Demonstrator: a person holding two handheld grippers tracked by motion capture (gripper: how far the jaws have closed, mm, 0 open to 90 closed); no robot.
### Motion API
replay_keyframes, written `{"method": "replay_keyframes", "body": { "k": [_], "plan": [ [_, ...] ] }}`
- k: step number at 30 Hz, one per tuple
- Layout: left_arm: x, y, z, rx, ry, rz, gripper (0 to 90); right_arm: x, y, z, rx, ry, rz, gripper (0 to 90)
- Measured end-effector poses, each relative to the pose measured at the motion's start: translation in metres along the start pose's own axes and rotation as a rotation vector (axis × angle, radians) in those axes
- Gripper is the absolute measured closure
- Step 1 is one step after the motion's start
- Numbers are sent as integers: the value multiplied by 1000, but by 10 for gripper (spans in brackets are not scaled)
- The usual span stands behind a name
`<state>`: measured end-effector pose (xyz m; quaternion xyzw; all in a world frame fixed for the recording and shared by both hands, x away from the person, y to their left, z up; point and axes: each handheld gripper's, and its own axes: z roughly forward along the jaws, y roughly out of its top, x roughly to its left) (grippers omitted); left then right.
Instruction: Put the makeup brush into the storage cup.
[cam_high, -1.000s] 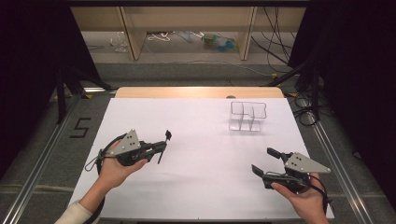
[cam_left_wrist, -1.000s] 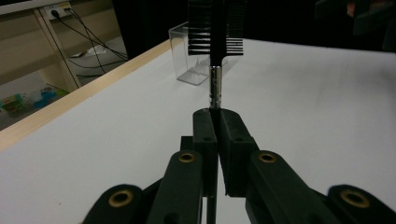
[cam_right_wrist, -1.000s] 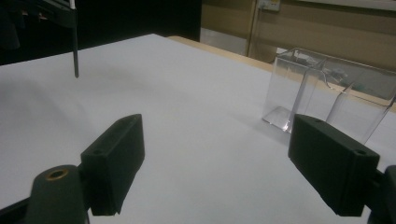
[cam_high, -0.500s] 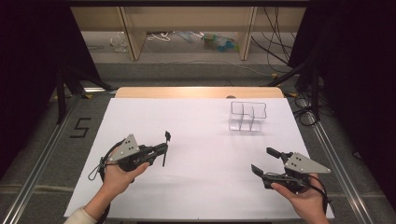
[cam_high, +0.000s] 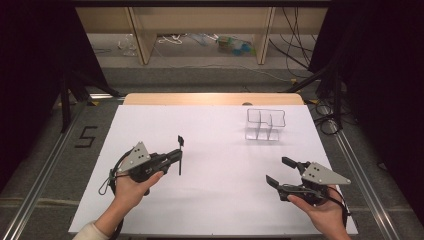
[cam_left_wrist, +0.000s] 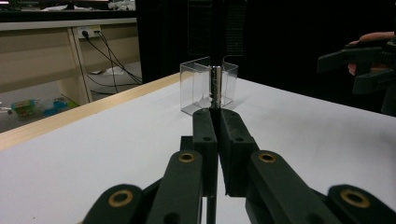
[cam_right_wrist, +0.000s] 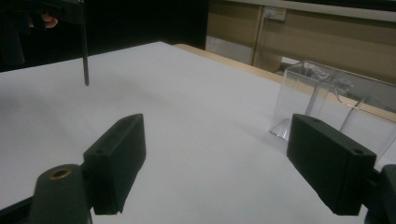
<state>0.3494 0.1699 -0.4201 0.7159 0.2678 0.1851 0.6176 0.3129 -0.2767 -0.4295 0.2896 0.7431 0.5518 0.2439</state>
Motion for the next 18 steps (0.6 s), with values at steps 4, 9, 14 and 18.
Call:
{"method": "replay_keyframes", "body": {
  "k": [4,9,14,18],
  "plan": [
    [-2,2,3,-10,-5,0,861,2,1,0,20,1,19,217],
    [-7,4,7,-21,-14,-6,860,3,2,6,-4,5,2,221],
    [-14,8,13,-33,-29,-4,860,12,6,18,2,51,14,227],
    [-19,8,19,-34,-43,-7,860,17,9,26,1,78,7,232]
  ]
}}
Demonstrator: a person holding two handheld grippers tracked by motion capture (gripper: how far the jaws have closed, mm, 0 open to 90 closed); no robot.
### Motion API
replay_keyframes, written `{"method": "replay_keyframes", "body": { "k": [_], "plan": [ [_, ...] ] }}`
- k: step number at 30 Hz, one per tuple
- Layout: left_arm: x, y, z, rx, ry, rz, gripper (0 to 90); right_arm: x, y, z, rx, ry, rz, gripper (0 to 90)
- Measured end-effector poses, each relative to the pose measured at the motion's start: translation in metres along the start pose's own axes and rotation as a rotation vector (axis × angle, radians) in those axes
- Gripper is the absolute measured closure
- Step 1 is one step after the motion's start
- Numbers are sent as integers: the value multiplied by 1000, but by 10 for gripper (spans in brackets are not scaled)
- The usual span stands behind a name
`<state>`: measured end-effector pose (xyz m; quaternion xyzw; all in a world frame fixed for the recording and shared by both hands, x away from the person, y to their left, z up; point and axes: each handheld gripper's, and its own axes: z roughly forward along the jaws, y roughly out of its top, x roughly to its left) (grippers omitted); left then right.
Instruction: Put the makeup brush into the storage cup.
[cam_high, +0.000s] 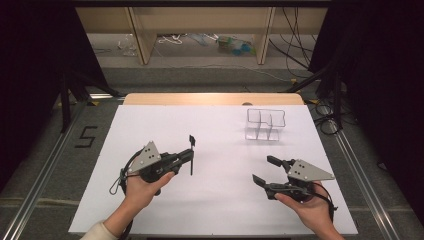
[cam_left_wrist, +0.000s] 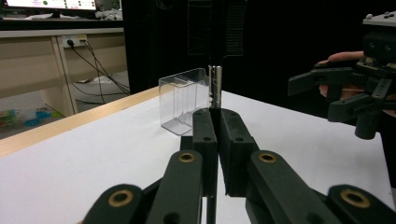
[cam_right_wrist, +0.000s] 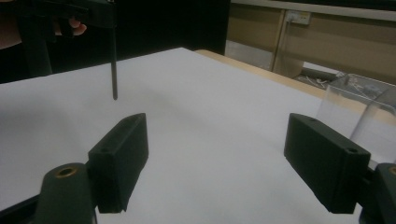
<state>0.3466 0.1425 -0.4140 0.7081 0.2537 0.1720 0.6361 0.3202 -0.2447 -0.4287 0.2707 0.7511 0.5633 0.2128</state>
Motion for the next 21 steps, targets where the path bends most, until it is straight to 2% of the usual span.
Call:
{"method": "replay_keyframes", "body": {
  "k": [1,4,8,10,11,21],
  "plan": [
    [-1,0,1,0,0,4,860,1,0,3,0,21,5,234],
    [-3,1,3,-2,-9,3,860,5,2,9,-2,21,-11,237],
    [-5,1,5,-5,-15,-1,860,8,4,14,4,42,-2,240],
    [-6,1,6,-7,-16,-4,860,9,5,18,-9,50,-8,241],
    [-7,1,7,-8,-18,-1,860,10,6,19,11,55,-13,242],
    [-13,2,15,-13,-31,-4,861,12,8,27,-13,69,-5,247]
  ]
}}
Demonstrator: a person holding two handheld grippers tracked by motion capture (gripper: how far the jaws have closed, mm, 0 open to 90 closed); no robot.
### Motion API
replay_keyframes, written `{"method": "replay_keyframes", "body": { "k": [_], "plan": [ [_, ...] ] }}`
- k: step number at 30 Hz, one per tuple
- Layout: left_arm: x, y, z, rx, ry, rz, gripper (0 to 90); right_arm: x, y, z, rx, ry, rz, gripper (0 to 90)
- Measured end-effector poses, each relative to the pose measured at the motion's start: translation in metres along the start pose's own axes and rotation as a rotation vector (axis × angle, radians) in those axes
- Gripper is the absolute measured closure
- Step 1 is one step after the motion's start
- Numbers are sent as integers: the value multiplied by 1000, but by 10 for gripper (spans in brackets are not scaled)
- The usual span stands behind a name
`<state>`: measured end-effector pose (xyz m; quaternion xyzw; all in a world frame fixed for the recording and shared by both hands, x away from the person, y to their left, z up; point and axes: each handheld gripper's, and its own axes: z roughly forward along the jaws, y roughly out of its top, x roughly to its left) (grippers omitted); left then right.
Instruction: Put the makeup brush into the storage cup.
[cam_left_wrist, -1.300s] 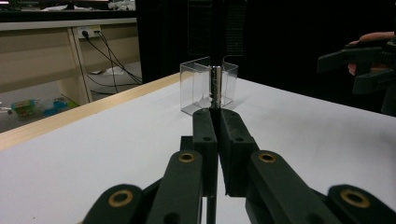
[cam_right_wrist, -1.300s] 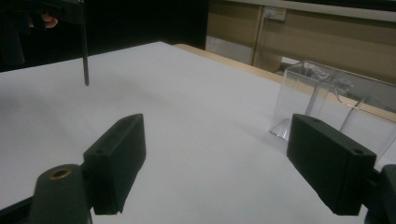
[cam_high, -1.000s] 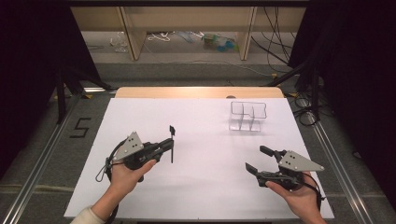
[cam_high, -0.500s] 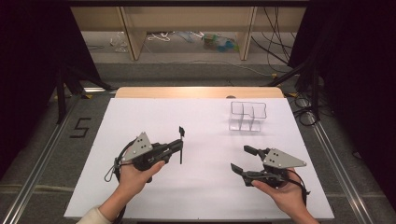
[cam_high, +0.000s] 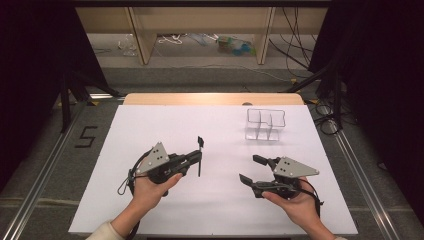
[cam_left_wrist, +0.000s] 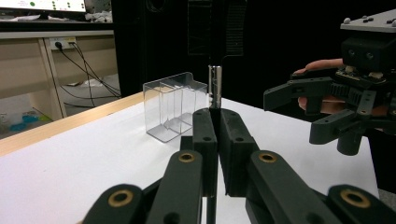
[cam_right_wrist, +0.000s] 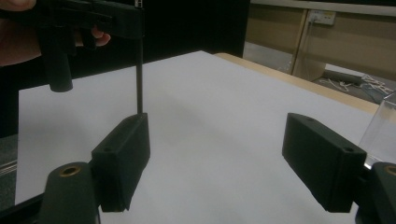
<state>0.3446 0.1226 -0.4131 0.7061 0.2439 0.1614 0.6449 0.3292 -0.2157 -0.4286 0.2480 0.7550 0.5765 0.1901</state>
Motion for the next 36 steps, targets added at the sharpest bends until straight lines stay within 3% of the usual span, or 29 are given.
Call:
{"method": "replay_keyframes", "body": {
  "k": [7,9,12,18,36],
  "plan": [
    [-4,1,5,-4,-7,-1,860,5,2,13,-10,28,-7,251],
    [-6,1,7,-2,-12,1,860,7,4,15,20,34,-8,252],
    [-6,2,8,-4,-15,4,860,8,4,19,-2,39,-14,253],
    [-9,2,12,-5,-19,0,860,13,6,26,26,58,-12,259],
    [-16,3,23,-9,-39,0,860,24,11,49,11,96,-27,307]
  ]
}}
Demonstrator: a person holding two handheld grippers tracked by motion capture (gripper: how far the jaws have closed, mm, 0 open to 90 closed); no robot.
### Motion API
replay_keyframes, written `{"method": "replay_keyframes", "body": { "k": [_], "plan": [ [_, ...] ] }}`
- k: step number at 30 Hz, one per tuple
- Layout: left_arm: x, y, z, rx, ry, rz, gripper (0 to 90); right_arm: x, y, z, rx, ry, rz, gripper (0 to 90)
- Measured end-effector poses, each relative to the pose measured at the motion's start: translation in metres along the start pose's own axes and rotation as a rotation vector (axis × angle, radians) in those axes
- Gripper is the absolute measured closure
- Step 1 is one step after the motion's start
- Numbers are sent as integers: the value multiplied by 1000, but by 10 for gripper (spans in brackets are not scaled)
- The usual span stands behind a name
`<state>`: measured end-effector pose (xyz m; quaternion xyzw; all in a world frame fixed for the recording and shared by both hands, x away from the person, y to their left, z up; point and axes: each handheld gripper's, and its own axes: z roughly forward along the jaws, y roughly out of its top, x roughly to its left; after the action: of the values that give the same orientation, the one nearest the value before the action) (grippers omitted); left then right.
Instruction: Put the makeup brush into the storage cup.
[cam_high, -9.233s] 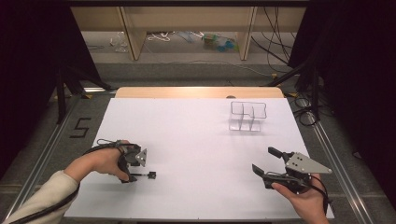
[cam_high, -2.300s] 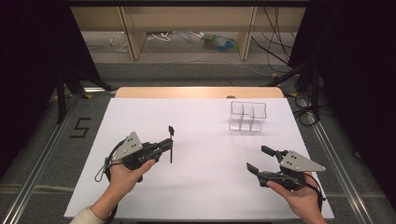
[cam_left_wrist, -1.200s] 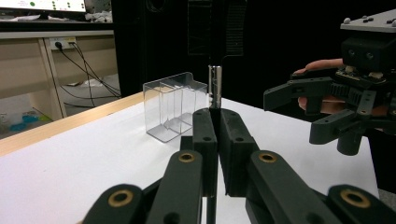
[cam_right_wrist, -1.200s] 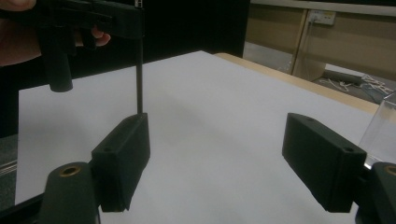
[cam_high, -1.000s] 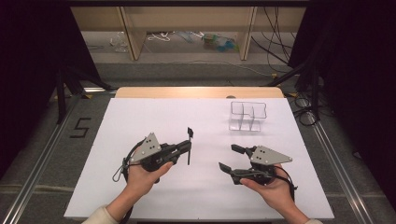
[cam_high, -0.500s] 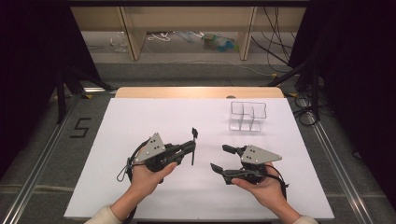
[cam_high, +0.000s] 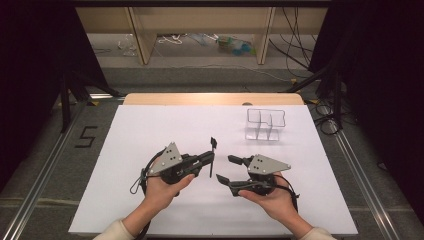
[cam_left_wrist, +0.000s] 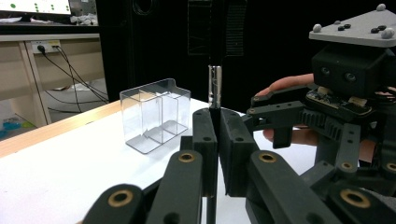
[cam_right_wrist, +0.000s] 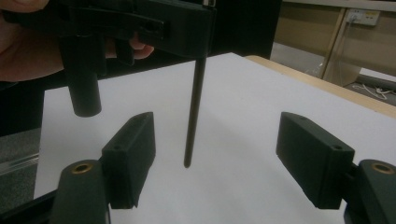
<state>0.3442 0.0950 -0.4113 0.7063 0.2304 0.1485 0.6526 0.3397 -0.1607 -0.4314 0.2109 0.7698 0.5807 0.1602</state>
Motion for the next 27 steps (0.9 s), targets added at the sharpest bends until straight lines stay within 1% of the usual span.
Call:
{"method": "replay_keyframes", "body": {
  "k": [3,4,5,12,13,14,15,16,17,18,19,20,22,24,25,27],
  "plan": [
    [-1,0,1,-2,-6,6,860,0,1,1,5,7,3,316],
    [-1,0,2,-3,-3,0,860,0,1,2,-2,7,5,323],
    [-1,1,2,-4,-5,3,860,0,2,3,-5,4,5,328],
    [-2,2,4,-11,-8,4,860,0,2,8,2,15,12,376],
    [-2,2,4,-11,-7,-1,860,0,2,8,2,15,12,376],
    [-2,2,4,-11,-8,0,860,0,2,9,1,17,17,393],
    [-3,2,5,-10,-10,1,860,-1,2,10,-2,15,14,398],
    [-3,2,5,-9,-9,4,860,-1,2,11,-15,18,17,404],
    [-3,2,5,-9,-9,4,860,-1,2,11,-15,18,17,404],
    [-3,2,6,-11,-11,2,860,-1,2,11,-10,14,21,426],
    [-3,2,6,-11,-11,2,860,-1,2,11,-10,14,21,426],
    [-3,2,6,-11,-13,7,860,-1,2,11,6,18,19,459],
    [-3,2,6,-11,-13,7,860,-1,2,12,1,19,20,471],
    [-4,2,6,-11,-15,7,860,-2,2,13,-2,18,13,502],
    [-4,3,7,-12,-14,6,860,-1,2,15,-9,18,15,533],
    [-4,3,7,-12,-13,7,860,-1,2,16,-9,21,17,544]
  ]
}}
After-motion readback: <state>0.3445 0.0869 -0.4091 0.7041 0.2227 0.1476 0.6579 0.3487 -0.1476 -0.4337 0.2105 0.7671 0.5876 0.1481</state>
